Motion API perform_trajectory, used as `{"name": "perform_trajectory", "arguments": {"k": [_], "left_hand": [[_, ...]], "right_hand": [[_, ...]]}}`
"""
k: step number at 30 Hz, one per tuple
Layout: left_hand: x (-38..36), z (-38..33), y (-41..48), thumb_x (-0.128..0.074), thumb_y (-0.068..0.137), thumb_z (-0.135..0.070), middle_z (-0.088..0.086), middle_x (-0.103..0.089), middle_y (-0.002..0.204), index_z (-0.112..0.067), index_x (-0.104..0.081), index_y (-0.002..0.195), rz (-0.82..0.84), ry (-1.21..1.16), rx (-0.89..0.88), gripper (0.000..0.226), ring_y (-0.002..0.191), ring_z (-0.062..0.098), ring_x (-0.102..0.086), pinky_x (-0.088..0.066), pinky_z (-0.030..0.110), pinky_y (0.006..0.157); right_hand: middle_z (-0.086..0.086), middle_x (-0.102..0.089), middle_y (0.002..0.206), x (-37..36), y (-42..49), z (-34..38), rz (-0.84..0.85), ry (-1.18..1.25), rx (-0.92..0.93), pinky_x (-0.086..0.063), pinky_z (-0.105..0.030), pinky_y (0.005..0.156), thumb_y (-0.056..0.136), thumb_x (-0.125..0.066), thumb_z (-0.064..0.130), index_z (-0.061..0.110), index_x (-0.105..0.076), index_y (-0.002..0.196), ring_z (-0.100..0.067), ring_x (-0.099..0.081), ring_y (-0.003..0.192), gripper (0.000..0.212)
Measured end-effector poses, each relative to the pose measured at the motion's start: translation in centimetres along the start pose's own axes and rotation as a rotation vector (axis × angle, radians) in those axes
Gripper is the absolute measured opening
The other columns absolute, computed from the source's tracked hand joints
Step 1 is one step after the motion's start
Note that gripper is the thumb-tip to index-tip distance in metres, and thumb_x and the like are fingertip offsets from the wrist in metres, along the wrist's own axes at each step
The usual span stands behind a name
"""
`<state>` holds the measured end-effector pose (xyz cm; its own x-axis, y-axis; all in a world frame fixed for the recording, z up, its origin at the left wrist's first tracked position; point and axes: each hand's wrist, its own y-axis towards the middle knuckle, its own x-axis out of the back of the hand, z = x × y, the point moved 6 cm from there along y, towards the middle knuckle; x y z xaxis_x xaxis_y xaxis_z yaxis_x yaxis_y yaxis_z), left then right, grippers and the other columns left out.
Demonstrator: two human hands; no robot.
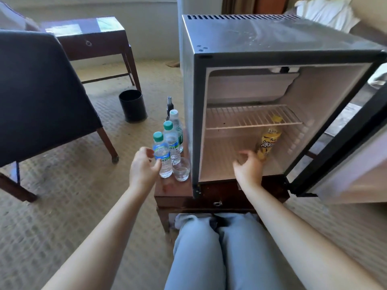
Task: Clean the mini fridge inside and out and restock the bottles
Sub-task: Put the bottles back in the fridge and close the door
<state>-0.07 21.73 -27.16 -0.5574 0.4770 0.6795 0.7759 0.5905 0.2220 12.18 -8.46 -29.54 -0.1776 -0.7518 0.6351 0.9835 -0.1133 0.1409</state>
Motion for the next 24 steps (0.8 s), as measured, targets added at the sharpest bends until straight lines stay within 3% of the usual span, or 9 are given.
{"name": "perform_trajectory", "arguments": {"k": [2,5,8,13,17,20,24], "left_hand": [[0.5,0.2,1.6,-0.073,0.08,-0.021,0.009,-0.055,0.113,-0.007,-0.05,0.115,-0.06,-0.032,0.036,0.044,0.103,0.024,-0.056,-0.045,0.034,0.087],[-0.9,0.6,4.0,-0.075,0.079,-0.03,0.011,-0.046,0.136,-0.009,-0.036,0.138,0.023,-0.041,0.118,0.073,0.123,0.024,-0.047,-0.04,0.038,0.101],[-3.3,1.0,5.4,-0.075,0.079,-0.037,0.009,-0.042,0.143,-0.014,-0.029,0.144,0.116,-0.072,0.182,0.083,0.129,0.024,-0.044,-0.038,0.037,0.103],[-5.2,2.0,6.7,-0.074,0.078,-0.04,0.006,-0.048,0.137,-0.02,-0.034,0.141,0.132,-0.089,0.222,0.077,0.125,0.022,-0.047,-0.039,0.036,0.099],[-5.8,3.0,7.2,-0.073,0.078,-0.04,0.002,-0.059,0.126,-0.023,-0.044,0.133,0.154,-0.072,0.215,0.064,0.116,0.023,-0.054,-0.043,0.036,0.092],[-6.0,3.4,7.5,-0.072,0.079,-0.041,-0.002,-0.063,0.119,-0.025,-0.051,0.126,0.155,-0.071,0.208,0.053,0.109,0.021,-0.058,-0.047,0.038,0.091],[-6.1,3.5,7.7,-0.07,0.081,-0.039,-0.005,-0.064,0.113,-0.025,-0.051,0.123,0.159,-0.078,0.222,0.047,0.104,0.019,-0.059,-0.049,0.039,0.09]], "right_hand": [[-0.006,-0.061,0.114,0.5,1.5,-2.6,-0.026,0.075,-0.149,-0.05,-0.033,0.077,0.081,-0.072,0.02,0.016,-0.053,0.115,-0.027,-0.062,0.097,0.04],[-0.016,-0.056,0.122,1.5,4.2,-6.2,-0.039,0.032,-0.294,-0.051,-0.045,0.085,0.075,-0.077,0.035,0.008,-0.039,0.126,-0.037,-0.057,0.109,0.068],[-0.017,-0.052,0.129,1.6,6.9,-7.5,-0.009,0.019,-0.322,-0.048,-0.041,0.088,0.068,-0.083,0.038,0.005,-0.034,0.136,-0.037,-0.054,0.115,0.091],[-0.015,-0.056,0.121,0.9,10.4,-8.0,-0.001,0.06,-0.332,-0.039,-0.026,0.073,0.075,-0.08,0.019,0.003,-0.037,0.134,-0.031,-0.058,0.107,0.075],[-0.009,-0.054,0.105,0.1,12.3,-8.2,-0.04,0.105,-0.254,-0.035,-0.01,0.046,0.08,-0.07,-0.002,0.0,-0.034,0.133,-0.021,-0.054,0.087,0.065],[-0.006,-0.059,0.106,-0.6,13.7,-8.4,-0.091,0.115,-0.229,-0.049,-0.026,0.062,0.073,-0.071,0.003,0.011,-0.035,0.131,-0.026,-0.062,0.089,0.068],[-0.015,-0.06,0.114,-1.0,14.7,-8.2,-0.088,0.085,-0.259,-0.045,-0.03,0.067,0.075,-0.073,0.012,0.008,-0.03,0.136,-0.03,-0.062,0.092,0.075]]}}
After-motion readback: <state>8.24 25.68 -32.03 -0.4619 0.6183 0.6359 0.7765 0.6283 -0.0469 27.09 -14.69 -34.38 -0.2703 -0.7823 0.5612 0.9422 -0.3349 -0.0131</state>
